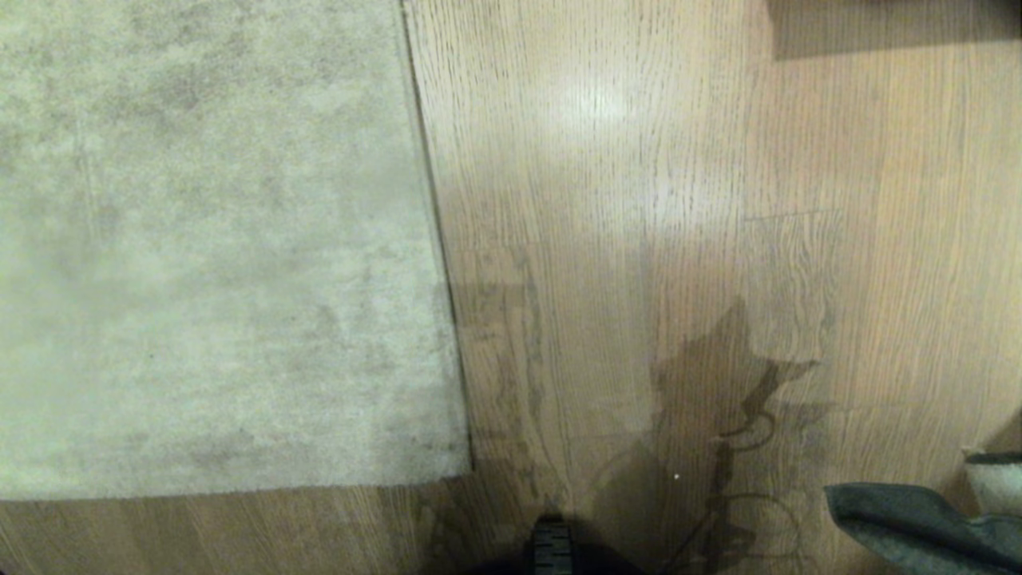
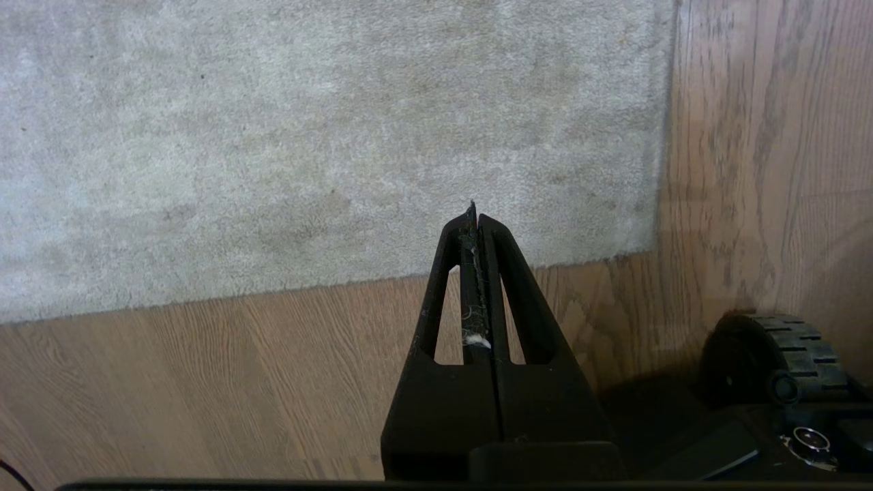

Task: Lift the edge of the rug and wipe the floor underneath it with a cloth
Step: Lift up the carpet

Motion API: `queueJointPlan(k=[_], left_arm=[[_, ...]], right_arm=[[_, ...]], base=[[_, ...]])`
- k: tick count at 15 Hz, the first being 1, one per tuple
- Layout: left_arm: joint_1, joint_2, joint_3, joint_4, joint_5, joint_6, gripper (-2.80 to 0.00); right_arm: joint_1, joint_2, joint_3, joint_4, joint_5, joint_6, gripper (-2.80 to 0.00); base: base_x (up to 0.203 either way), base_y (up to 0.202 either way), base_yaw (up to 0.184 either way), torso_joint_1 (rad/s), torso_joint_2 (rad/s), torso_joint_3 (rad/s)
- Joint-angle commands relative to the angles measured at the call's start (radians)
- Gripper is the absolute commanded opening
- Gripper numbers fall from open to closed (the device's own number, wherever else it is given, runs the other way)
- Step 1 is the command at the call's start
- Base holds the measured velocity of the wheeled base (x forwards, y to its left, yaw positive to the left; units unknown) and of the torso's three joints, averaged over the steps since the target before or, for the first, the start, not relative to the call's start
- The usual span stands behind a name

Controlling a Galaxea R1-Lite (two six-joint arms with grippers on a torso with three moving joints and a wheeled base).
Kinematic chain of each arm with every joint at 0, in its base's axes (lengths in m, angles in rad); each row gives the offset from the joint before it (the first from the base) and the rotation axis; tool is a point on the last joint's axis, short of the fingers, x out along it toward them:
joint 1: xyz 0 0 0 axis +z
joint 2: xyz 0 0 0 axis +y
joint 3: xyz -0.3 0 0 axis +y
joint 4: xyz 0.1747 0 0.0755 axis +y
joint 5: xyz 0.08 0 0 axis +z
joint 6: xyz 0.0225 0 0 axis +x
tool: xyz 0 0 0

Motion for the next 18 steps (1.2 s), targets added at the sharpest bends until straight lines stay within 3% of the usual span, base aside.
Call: queueJointPlan(k=[1,18], left_arm=[[0.000,0.000,0.000,0.000,0.000,0.000,-2.80],[0.000,0.000,0.000,0.003,-0.006,0.000,-2.80]], right_arm=[[0.000,0.004,0.000,-0.001,0.000,0.000,-2.80],[0.000,0.004,0.000,-0.001,0.000,0.000,-2.80]], base=[[0.000,0.000,0.000,0.000,0.00,0.000],[0.000,0.000,0.000,0.000,0.00,0.000]])
